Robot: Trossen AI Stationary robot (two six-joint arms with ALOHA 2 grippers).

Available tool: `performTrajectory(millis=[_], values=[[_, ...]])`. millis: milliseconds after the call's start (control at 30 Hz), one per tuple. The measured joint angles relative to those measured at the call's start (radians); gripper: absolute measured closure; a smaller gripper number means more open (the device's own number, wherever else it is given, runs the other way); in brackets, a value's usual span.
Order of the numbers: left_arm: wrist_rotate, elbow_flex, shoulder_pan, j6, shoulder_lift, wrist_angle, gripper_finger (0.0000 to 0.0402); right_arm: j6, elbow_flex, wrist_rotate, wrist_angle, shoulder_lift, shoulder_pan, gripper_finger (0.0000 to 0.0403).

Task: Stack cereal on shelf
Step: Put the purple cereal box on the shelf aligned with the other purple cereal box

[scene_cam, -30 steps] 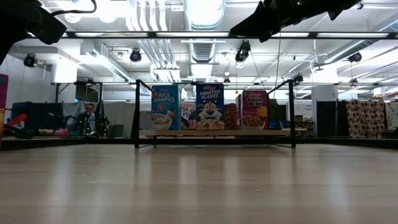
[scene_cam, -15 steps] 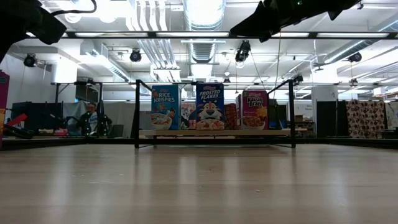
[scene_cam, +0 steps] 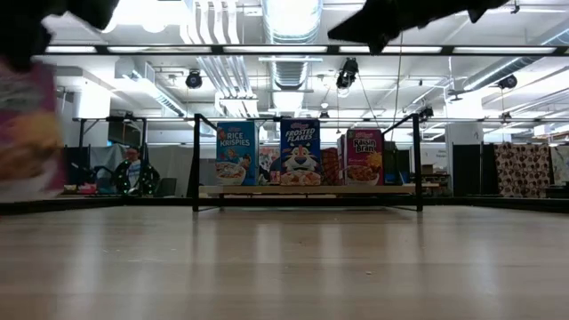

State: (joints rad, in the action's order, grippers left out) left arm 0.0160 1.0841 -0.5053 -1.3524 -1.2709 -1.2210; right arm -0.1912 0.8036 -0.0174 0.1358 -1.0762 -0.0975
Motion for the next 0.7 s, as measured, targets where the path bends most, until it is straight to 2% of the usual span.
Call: performTrajectory(millis=[100,200,333,433,567,700], values=[[0.083,0.041,0.0,0.119,-0.008,0.055,0.0247,0.035,0.034,0.037,0.002,0.018,-0.001,0.0394],[0.168,0.083,0.0,0.28,-0.028,0.117,0.0247,0.07,0.064,0.134,-0.036,0.043,-0.001,0.0394],[0.338,0.12,0.0,0.521,-0.079,0.201,0.0247,0.063,0.06,0.28,-0.092,0.081,0.012,0.0394],[0.467,0.145,0.003,0.73,-0.126,0.273,0.0247,0.059,0.029,0.288,-0.092,0.112,0.032,0.0394],[0.694,0.167,0.013,1.05,-0.191,0.452,0.0247,0.071,-0.03,0.286,-0.034,0.143,0.045,0.0394],[0.727,0.202,0.06,1.254,-0.24,0.561,0.0247,0.087,-0.089,0.287,0.036,0.179,0.059,0.0394]])
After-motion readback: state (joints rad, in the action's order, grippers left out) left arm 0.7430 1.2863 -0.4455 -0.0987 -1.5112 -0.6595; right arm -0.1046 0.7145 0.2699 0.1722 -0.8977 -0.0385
